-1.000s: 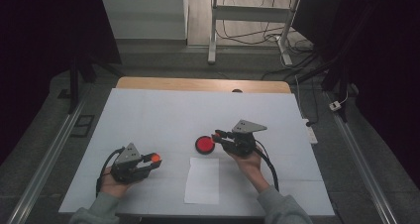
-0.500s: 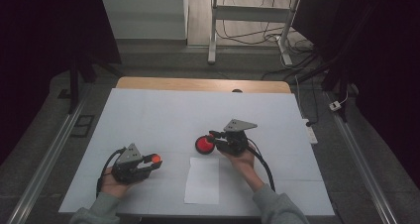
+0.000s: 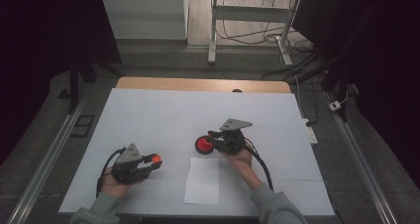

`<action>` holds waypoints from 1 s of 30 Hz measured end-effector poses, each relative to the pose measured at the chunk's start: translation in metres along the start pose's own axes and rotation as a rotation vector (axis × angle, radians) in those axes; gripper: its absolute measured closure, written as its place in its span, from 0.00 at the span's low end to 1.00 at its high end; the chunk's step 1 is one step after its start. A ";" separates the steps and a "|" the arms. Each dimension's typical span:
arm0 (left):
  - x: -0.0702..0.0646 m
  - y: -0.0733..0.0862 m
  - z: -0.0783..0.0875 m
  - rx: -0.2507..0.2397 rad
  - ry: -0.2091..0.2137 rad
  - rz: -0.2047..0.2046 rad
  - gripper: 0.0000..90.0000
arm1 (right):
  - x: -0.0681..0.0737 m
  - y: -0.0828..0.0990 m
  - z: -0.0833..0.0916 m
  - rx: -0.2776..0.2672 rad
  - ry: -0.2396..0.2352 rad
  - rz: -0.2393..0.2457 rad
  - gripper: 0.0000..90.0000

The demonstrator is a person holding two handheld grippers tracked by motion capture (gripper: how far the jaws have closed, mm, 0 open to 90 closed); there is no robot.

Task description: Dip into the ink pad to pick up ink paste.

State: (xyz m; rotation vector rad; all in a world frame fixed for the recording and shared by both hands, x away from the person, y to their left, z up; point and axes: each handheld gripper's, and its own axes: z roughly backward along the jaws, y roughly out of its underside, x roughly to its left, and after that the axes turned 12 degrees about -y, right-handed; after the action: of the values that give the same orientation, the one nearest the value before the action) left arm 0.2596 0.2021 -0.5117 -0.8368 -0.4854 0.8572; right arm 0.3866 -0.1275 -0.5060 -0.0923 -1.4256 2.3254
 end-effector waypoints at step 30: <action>0.000 0.001 0.001 0.004 0.000 0.005 0.72 | -0.002 0.009 -0.019 0.084 0.005 0.043 0.80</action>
State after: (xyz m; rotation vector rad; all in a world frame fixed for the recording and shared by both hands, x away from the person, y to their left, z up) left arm 0.2587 0.2031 -0.5125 -0.8345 -0.4815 0.8630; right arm 0.3902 -0.1161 -0.5234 -0.1059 -1.3342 2.4147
